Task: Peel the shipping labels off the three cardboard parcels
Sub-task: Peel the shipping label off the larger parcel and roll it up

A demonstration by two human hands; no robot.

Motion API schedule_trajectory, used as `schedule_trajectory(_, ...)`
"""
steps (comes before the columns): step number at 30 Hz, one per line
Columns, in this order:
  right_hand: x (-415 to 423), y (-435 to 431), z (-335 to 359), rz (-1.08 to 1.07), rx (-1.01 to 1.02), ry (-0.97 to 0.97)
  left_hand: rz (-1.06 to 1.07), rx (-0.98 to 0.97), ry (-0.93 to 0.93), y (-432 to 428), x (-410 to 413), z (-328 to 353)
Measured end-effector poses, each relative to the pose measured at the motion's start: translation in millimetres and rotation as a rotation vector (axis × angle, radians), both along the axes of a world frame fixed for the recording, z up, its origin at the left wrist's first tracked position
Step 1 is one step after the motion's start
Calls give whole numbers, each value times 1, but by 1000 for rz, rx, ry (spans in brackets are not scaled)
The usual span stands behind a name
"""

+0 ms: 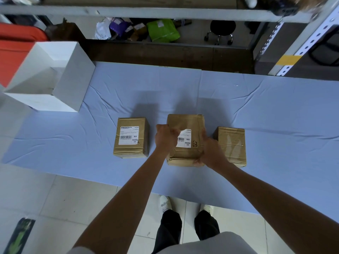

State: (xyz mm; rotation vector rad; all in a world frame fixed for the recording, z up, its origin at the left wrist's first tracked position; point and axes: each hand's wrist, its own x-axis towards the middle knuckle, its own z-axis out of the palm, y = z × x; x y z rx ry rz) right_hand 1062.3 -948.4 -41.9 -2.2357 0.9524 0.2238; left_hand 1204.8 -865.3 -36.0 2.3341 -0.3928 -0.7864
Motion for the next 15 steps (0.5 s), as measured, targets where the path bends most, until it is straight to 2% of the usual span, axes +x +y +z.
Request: schedule_trajectory(15, 0, 0, -3, -30, 18, -25, -70, -46, 0, 6, 0, -1)
